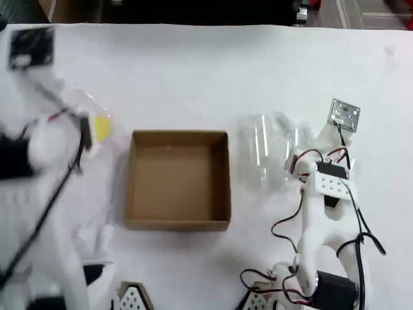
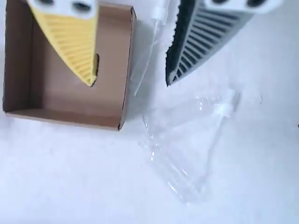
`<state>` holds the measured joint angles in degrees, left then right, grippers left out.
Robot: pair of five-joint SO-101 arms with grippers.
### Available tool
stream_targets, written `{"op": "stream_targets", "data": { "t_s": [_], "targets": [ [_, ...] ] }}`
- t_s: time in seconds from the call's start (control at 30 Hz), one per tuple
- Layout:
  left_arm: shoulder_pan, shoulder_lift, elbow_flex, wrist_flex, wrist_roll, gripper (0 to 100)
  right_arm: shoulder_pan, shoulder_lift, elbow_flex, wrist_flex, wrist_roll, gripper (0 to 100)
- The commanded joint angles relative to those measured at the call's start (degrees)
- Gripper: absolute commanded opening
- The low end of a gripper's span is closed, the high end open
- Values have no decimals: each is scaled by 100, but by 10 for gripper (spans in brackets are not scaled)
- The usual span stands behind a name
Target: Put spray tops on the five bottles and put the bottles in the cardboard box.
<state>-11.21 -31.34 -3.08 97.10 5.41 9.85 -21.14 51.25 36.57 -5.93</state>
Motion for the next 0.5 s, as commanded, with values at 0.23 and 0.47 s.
{"op": "stream_targets", "data": {
  "t_s": [0.23,0.47],
  "targets": [
    [-523,-3451,5618,-4413,70,222,-426,-1068,-220,1121,607,127],
    [-145,-4286,6523,-4800,422,225,-435,-2519,334,1376,642,183]
  ]
}}
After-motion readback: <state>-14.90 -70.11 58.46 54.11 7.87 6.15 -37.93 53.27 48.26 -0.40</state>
